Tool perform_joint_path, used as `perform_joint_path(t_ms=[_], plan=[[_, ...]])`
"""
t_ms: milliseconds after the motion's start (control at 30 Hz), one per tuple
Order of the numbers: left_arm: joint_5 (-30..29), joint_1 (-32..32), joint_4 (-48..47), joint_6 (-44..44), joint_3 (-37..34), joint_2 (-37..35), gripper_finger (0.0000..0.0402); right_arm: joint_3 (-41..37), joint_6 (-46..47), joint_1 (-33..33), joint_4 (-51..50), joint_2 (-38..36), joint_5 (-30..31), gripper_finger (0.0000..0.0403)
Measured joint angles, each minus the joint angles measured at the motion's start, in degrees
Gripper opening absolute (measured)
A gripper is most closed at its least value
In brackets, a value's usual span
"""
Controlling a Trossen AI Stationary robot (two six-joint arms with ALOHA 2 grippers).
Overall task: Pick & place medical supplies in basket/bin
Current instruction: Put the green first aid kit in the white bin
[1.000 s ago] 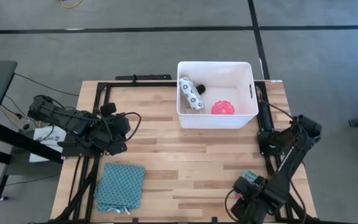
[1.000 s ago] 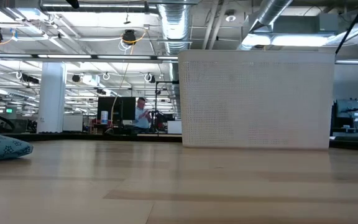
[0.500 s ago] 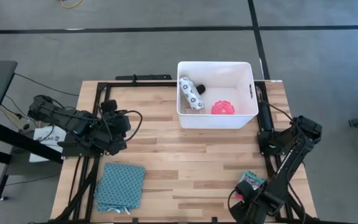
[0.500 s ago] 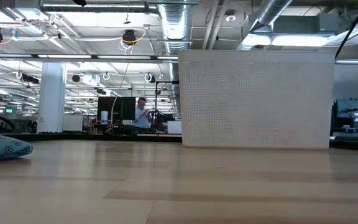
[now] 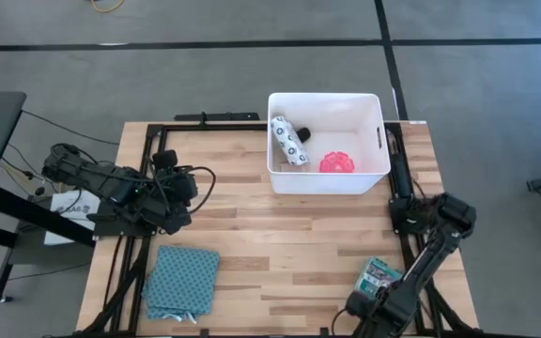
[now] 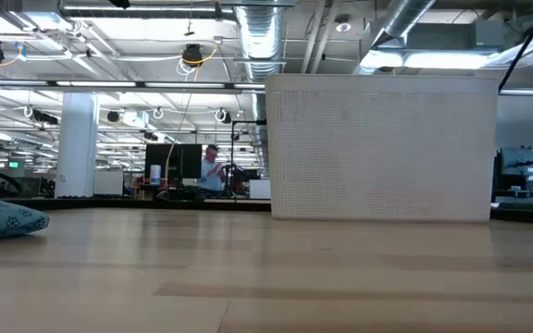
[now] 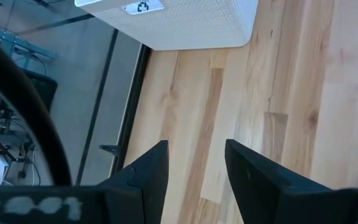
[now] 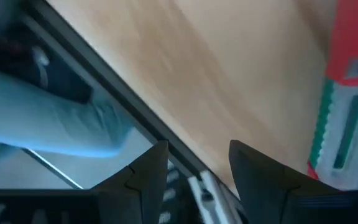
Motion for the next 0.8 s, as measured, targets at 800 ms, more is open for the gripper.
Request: perform_joint_path(t_ms=[800], plan=[[0.0, 0.0, 0.0, -0.1, 0.0, 0.0, 0.0148, 0.0, -1.7, -1.7, -11.8, -5.0, 0.2, 0.0164]])
